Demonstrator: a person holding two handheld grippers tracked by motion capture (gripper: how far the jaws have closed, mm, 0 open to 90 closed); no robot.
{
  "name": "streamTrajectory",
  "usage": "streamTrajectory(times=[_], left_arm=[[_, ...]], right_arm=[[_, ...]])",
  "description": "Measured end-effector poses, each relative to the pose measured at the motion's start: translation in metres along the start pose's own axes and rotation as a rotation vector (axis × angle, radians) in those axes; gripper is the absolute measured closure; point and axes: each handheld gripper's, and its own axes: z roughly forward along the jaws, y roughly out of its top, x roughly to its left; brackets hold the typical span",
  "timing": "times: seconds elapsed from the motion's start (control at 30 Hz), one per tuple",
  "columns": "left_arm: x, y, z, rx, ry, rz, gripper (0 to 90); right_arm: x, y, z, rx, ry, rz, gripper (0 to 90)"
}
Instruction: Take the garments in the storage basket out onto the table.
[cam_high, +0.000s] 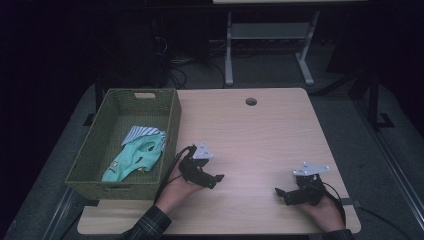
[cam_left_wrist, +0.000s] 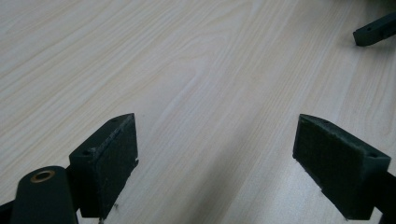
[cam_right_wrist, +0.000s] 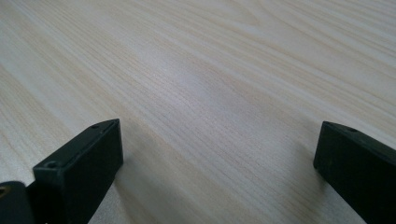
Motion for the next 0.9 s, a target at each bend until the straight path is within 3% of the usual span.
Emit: streamTrajectory(times=[0.9], left_arm=[[0.001, 0.01, -0.008, 0.008, -0.016, 0.007, 13.4]], right_arm=[[0.0, 0.0, 0.0, 0.0, 0.0, -0.001, 1.0]])
